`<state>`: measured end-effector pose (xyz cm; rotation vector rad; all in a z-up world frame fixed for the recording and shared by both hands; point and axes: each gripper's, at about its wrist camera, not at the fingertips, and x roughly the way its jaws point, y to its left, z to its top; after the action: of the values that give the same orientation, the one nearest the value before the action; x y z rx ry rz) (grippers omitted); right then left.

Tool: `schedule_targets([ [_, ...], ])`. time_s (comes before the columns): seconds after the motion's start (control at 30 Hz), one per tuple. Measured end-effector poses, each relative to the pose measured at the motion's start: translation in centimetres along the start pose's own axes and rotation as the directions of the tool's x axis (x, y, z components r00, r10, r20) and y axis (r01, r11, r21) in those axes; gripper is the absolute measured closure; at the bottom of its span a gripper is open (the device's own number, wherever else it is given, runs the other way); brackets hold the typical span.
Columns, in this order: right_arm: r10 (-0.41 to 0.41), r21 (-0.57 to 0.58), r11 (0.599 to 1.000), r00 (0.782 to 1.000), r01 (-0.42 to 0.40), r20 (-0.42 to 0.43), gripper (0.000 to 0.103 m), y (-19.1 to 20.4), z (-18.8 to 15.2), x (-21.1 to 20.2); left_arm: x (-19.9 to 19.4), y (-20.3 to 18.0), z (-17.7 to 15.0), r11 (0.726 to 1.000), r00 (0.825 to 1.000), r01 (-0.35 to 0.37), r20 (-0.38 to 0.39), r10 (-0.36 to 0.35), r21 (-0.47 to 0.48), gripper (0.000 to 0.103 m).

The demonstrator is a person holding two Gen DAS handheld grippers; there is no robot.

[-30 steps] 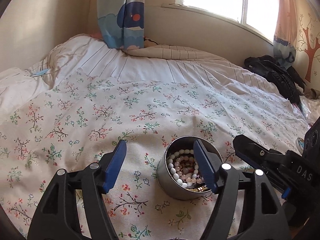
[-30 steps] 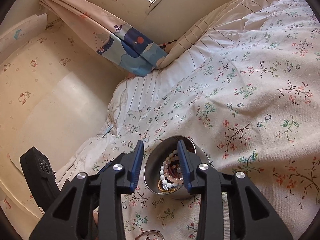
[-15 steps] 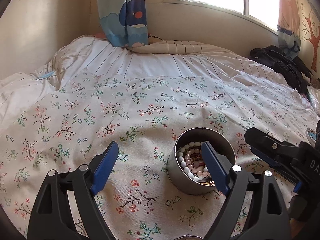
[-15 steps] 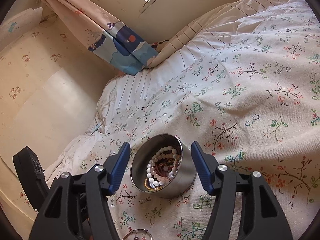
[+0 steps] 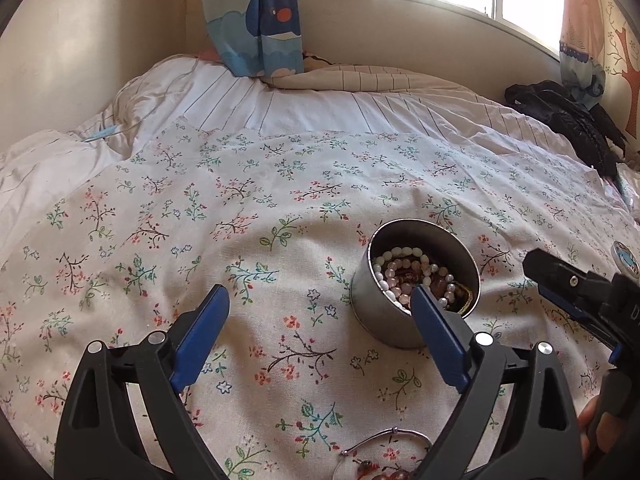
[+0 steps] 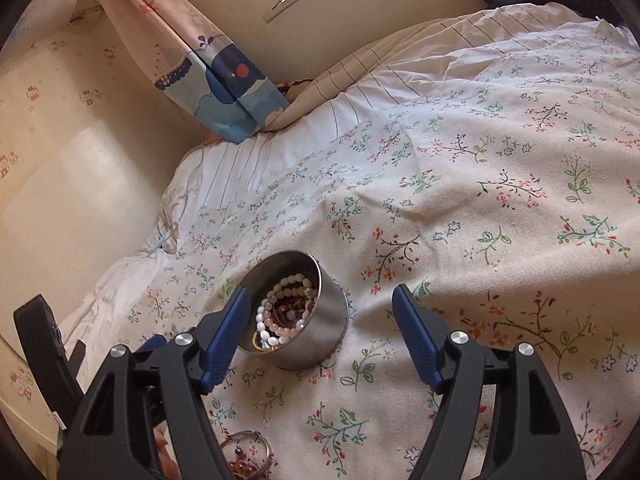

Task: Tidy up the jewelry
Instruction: 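Move both open tools back to the amber bracelet and silver bangles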

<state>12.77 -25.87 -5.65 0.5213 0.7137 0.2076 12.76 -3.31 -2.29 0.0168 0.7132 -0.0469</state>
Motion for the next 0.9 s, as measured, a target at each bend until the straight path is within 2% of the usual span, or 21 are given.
schedule_targets([
  [0.13,-0.048,-0.102,0.994,0.995,0.038,-0.089,0.027,1.4,-1.6,0.1,-0.5,1.9,-0.4,0.999,1.000,-0.002,-0.023,0.001,-0.054,0.015],
  [0.27,-0.087,-0.218,0.975,0.981,0.048,-0.172,0.027,3.4,-3.6,0.7,-1.0,3.6,-1.1,0.996,0.999,-0.021,-0.044,0.017,-0.091,0.015],
  [0.43,-0.157,-0.368,0.928,0.956,0.057,-0.248,0.026,5.9,-6.0,2.4,-1.8,4.4,-2.1,0.995,0.998,-0.034,-0.062,0.029,-0.092,0.015],
  [0.57,-0.256,-0.479,0.872,0.926,0.097,-0.278,0.026,7.1,-7.7,4.0,-2.2,4.2,-2.4,0.996,0.998,-0.044,-0.059,0.039,-0.075,0.015],
  [0.67,-0.361,-0.544,0.820,0.899,0.179,-0.248,0.023,7.2,-8.4,4.6,-2.4,4.2,-2.5,0.996,0.997,-0.047,-0.056,0.043,-0.076,0.015],
  [0.7,-0.396,-0.543,0.810,0.891,0.223,-0.223,0.018,6.9,-8.2,4.4,-2.5,4.3,-2.6,0.996,0.998,-0.048,-0.055,0.044,-0.079,0.014],
  [0.77,-0.462,-0.522,0.791,0.870,0.318,-0.170,0.015,5.5,-7.3,3.7,-2.7,4.5,-2.8,0.995,0.997,-0.045,-0.060,0.040,-0.084,0.014],
  [0.83,-0.529,-0.485,0.770,0.840,0.413,-0.124,0.015,3.5,-6.3,2.7,-3.0,4.6,-3.0,0.996,0.997,-0.035,-0.066,0.030,-0.082,0.014],
  [0.9,-0.565,-0.426,0.770,0.818,0.475,-0.107,0.015,1.5,-5.5,1.5,-3.2,4.5,-3.3,0.998,0.997,0.011,-0.078,-0.016,-0.066,0.014],
])
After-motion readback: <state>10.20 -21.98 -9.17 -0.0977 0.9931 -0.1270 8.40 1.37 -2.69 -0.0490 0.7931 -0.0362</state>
